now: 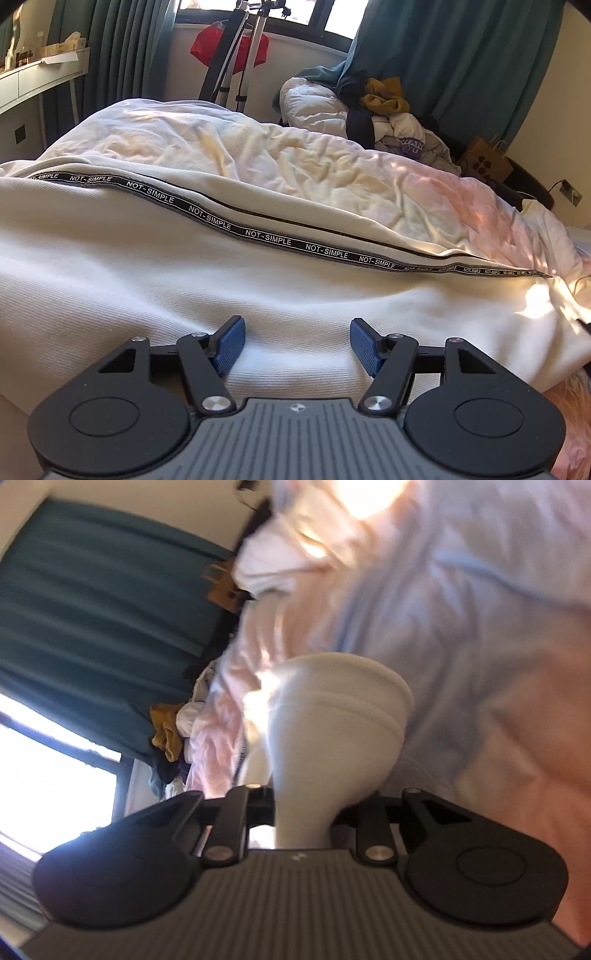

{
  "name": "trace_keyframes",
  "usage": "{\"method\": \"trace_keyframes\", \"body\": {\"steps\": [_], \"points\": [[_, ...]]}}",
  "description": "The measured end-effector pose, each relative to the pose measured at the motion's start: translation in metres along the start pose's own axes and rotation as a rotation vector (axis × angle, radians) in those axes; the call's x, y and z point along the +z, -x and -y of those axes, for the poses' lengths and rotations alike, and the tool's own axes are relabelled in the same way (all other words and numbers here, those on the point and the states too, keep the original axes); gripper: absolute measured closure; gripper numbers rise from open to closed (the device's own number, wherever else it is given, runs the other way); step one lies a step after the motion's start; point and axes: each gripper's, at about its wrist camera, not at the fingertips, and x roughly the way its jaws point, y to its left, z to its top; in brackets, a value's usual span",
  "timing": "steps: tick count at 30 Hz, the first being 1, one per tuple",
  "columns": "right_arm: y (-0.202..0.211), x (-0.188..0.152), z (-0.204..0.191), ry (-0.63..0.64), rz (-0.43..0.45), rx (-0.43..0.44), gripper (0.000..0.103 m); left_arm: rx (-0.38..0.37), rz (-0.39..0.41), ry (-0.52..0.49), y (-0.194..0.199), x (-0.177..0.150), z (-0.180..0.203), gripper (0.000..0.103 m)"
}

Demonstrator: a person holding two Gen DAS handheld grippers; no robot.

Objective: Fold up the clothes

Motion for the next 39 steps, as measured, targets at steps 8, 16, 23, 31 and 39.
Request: {"method": "trace_keyframes", "body": {"steps": [8, 16, 23, 31, 39], "points": [[0.030, -0.020, -0.091, 0.327, 0.085, 0.097, 0.085, 0.009, 0.057, -0.036, 0.010, 0.009, 0.000, 0.039], [0.079, -0.108, -0.209, 0.781, 0.098, 0.267, 0.085, 0.035, 0.134, -0.036, 0.030, 0.029, -0.015, 0.039], [0.104, -0.235, -0.222, 1.169, -0.015, 0.341, 0.085, -0.010, 0.149, 0.096, 0.041, 0.034, -0.045, 0.038], [0.089, -0.359, -0.146, 1.540, -0.299, 0.219, 0.085, -0.260, 0.104, 0.299, 0.035, 0.031, -0.071, 0.036], [0.122, -0.353, -0.159, 1.464, -0.275, 0.258, 0.085, -0.480, -0.014, 0.350, -0.001, 0.028, -0.064, 0.030]]}}
